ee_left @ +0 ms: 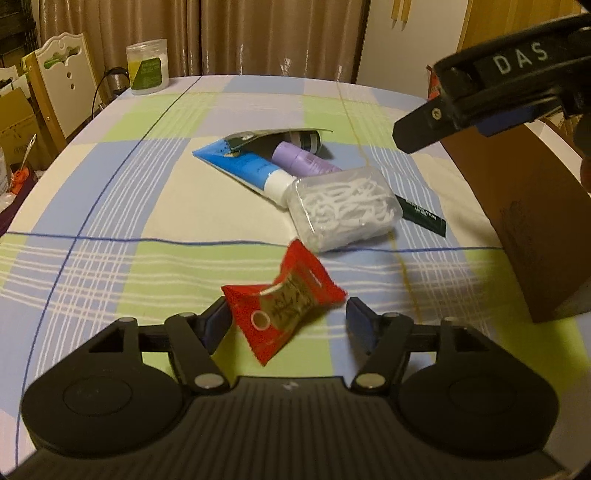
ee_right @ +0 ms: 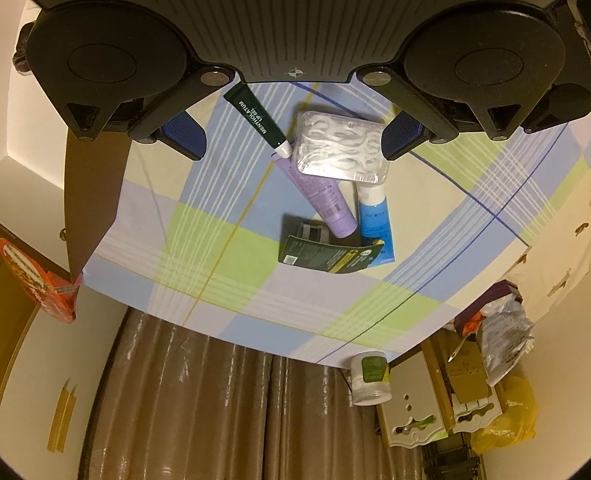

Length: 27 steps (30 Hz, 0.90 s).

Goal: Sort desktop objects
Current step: 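Lift the red candy with left tool while right tool grasps the floss pick box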

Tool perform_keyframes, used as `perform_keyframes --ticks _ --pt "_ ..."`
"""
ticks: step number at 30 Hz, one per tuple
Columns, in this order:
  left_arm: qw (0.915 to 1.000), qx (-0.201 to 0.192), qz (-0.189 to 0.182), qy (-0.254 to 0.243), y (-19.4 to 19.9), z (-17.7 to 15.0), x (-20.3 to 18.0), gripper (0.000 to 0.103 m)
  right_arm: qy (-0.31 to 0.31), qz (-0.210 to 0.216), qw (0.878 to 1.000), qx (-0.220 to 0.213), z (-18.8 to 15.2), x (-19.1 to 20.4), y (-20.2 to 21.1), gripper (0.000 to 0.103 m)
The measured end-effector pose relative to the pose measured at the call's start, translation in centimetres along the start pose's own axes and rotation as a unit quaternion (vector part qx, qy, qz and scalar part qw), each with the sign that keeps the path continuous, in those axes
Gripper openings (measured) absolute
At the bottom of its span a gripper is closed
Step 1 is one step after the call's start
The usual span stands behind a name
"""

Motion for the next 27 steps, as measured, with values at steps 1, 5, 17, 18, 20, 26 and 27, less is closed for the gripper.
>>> perform_keyframes --ticks 1,5,17,18,20,26,27 --pt "1.0 -0.001 -0.002 0.002 0.0 0.0 0.1 0.06 0.001 0.0 1.0 0.0 0.0 0.1 -0.1 0.103" --pt "0.9999 0.002 -0.009 0.011 -0.3 0.2 0.4 0.052 0.004 -0.001 1.0 0.004 -0.2 0.2 -0.4 0.103" --pt "0.9995 0.005 -0.032 -0.003 -0.5 0.9 2.3 0.018 -0.002 -0.002 1.0 0.011 -0.4 -0.3 -1.1 0.103" --pt "0.9995 0.006 -0.032 -0.003 -0.5 1.0 2.7 0.012 -0.002 -0.001 1.0 0.012 -0.4 -0.2 -1.2 0.103" --pt "0.9994 0.008 -0.033 -0.003 -0.4 1.2 3.4 0.008 -0.002 0.0 1.0 0.014 -0.4 -0.1 -1.5 0.103" --pt "0.9993 0.007 -0.036 0.001 0.0 1.1 4.1 0.008 0.002 0.005 1.0 0.02 -0.6 0.4 -2.1 0.103" --pt "0.9993 0.006 -0.038 0.001 0.1 0.9 4.2 0.007 0.002 0.006 1.0 0.021 -0.6 0.5 -2.2 0.103"
Point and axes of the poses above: each gripper's, at about its wrist camera, not at the fingertips, and y roughly against the way its jaws point, x to its left, z to its top, the point moved 5 cm from there along -y, roughly the way its jaws point, and after that the axes turned 14 degrees about x, right-handed, at the moved point
